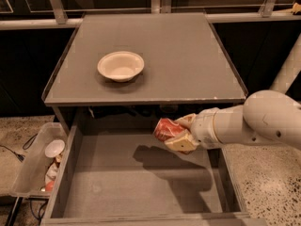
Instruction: Place coke can into top drawer
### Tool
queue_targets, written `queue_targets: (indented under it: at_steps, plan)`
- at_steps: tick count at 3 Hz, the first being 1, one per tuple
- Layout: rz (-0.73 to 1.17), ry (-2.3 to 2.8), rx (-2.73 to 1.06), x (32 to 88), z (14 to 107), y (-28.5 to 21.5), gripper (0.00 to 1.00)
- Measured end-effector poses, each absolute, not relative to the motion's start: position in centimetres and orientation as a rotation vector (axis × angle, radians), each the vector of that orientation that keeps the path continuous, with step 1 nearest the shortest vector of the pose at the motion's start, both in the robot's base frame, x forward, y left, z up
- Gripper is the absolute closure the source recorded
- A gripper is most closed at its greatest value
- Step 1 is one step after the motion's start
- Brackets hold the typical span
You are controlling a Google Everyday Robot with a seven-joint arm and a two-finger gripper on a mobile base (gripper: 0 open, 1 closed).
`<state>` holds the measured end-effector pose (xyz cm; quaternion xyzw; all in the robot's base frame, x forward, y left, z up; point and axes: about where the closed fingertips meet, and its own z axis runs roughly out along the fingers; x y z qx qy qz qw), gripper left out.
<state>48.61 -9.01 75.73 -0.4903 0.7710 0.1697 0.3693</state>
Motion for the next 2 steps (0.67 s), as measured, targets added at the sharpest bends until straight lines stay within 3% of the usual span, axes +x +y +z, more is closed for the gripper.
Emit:
queue_targets:
  at_steps: [2]
  plan:
    - [0.494,1.886,-1.228,48.88,73.12,-8.43,1.00]
